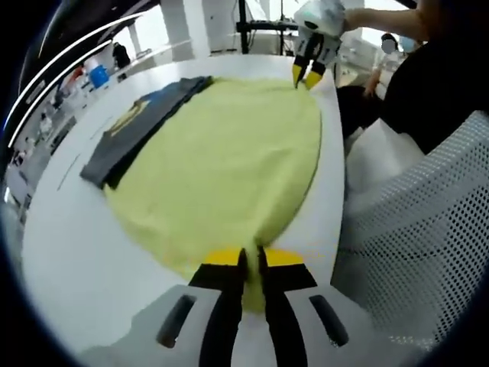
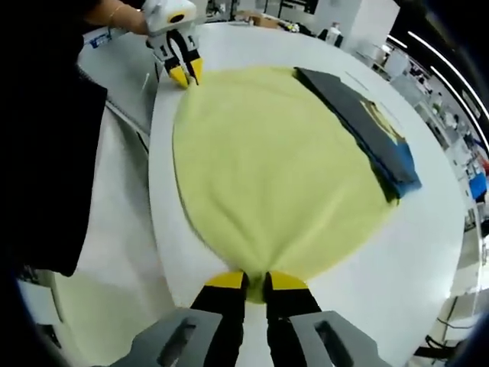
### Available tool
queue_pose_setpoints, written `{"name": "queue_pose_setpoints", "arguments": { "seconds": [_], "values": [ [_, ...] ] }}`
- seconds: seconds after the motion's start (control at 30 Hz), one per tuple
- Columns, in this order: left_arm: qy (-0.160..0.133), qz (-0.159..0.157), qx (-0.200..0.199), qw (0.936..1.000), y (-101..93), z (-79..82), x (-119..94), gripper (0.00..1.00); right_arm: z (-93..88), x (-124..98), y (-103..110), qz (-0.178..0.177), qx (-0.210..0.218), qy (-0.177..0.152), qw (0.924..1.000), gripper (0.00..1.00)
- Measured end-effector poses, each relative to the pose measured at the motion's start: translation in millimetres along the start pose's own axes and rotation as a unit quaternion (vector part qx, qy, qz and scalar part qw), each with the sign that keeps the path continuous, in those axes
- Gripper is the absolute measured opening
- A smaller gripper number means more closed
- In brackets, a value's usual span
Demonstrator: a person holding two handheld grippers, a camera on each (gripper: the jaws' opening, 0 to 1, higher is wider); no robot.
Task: Fold the garment on the visible template until the final outline fits inside the template.
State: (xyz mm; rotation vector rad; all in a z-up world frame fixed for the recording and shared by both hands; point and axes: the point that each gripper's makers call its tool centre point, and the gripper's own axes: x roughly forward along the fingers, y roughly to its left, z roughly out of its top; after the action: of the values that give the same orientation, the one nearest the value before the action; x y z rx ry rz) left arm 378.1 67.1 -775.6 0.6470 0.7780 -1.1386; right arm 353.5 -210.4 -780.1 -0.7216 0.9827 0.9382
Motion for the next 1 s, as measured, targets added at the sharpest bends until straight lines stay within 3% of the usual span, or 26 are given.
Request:
{"name": "queue_pose_setpoints", "arguments": {
  "seconds": [0.1, 0.3, 1.0],
  "values": [
    [0.015, -0.002, -0.033, 0.9993, 0.5, -0.8, -1.5, 0.02, 0.6, 0.5, -2.1, -0.001, 0.009, 0.002, 1.0000, 0.00],
    [0.021, -0.001, -0.021, 0.9996, 3.6, 9.6, -9.9, 0.01, 2.7, -7.2, -3.1, 0.009, 0.014, 0.008, 0.9998, 0.00],
    [0.023, -0.009, -0.076, 0.9968, 3.2, 32.0, -48.3, 0.01, 30.5, -62.2, -6.7, 0.028, -0.005, -0.017, 0.9994, 0.00]
  ]
}}
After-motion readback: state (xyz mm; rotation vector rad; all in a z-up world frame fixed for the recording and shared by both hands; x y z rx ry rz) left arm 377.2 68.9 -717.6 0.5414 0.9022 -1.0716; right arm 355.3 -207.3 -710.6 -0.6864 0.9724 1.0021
